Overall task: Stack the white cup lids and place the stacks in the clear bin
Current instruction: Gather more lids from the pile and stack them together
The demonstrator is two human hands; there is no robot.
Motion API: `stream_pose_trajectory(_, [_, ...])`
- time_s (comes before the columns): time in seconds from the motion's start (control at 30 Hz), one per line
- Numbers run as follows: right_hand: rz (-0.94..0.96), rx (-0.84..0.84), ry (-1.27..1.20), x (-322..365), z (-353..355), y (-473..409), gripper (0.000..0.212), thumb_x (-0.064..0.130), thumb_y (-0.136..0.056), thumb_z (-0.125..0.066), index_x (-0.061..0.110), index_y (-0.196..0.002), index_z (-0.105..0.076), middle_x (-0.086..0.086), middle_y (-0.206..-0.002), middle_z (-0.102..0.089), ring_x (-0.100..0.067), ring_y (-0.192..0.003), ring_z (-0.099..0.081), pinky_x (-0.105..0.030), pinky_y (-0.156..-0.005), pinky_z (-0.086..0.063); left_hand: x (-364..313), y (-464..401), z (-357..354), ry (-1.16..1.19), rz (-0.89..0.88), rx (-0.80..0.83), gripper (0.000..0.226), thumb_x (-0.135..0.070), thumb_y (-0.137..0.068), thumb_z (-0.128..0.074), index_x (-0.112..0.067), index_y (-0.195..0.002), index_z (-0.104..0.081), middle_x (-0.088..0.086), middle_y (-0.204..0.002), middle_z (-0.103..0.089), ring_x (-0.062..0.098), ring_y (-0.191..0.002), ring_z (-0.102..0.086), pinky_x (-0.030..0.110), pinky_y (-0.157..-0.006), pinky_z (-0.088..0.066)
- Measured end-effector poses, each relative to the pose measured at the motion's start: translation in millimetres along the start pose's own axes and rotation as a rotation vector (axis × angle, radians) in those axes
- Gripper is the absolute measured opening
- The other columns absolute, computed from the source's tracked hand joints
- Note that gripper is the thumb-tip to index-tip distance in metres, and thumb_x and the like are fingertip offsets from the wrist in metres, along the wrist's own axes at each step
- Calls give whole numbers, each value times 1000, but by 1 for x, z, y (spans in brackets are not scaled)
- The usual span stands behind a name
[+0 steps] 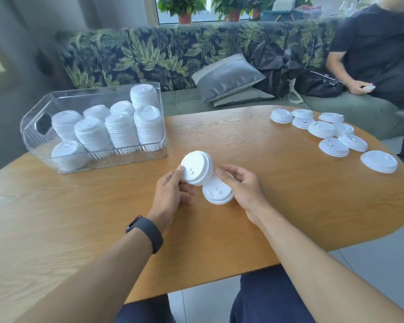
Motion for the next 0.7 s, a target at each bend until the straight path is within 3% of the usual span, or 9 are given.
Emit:
stream_pose_trajectory(0.13, [-44, -5, -50, -3, -17, 1, 17, 38, -90, -78, 27, -103, -79, 8, -99, -79, -10, -96, -70, -24, -78, -49, 0, 10, 23, 80, -12, -37, 30, -23, -109, -49, 3, -109, -63, 9, -67, -61, 20, -56, -59, 32, -48, -50])
stream_pose_trajectory(0.23, [-57, 2, -61, -3, -22, 1, 18, 38, -92, -76, 26, -105, -78, 10, -97, -78, -6, -92, -69, -21, -76, -48, 2, 17, 20, 67, -44, -42, 27, -23, -108, -51, 0, -100, -62, 11, -68, -60, 21, -54, -58, 29, -46, -48])
stream_pose_trajectory(0.33, [-95, 14, -93, -7, -19, 1, 23, 36, -95, -72, 20, -111, -78, 5, -106, -79, -10, -102, -72, -25, -85, -54, 2, 22, 14, 16, -85, -56, 27, -26, -107, -54, -3, -92, -60, 7, -61, -61, 20, -52, -57, 26, -49, -46])
stream_pose_trajectory(0.43, [-126, 31, -161, -12, -14, 0, 16, 21, -99, -68, 15, -110, -77, -6, -112, -78, -20, -104, -71, -35, -89, -56, 1, 25, 12, -20, -107, -67, 28, -27, -106, -57, -6, -88, -63, 6, -57, -60, 18, -50, -57, 25, -48, -46])
stream_pose_trajectory(0.53, [-154, 6, -340, -14, -9, 1, 14, 6, -98, -65, 9, -111, -72, -13, -116, -76, -19, -100, -71, -28, -82, -57, 2, 25, 14, -54, -124, -82, 28, -32, -102, -63, -6, -97, -69, 10, -58, -64, 20, -53, -59, 28, -51, -48])
stream_pose_trajectory(0.7, [-160, -24, -390, -15, -10, 2, 18, 3, -96, -67, 5, -114, -70, -14, -114, -76, -19, -97, -72, -26, -79, -58, 4, 26, 12, -110, -141, -70, 26, -39, -100, -66, -14, -99, -72, 14, -62, -68, 21, -57, -61, 30, -56, -49])
Point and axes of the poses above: each hand's wrist, its own y-axis away from the middle knuckle, its own z-axis out of the back of the hand, x = y × z, the point moved 8 cm from there along -y, towards the middle knuckle
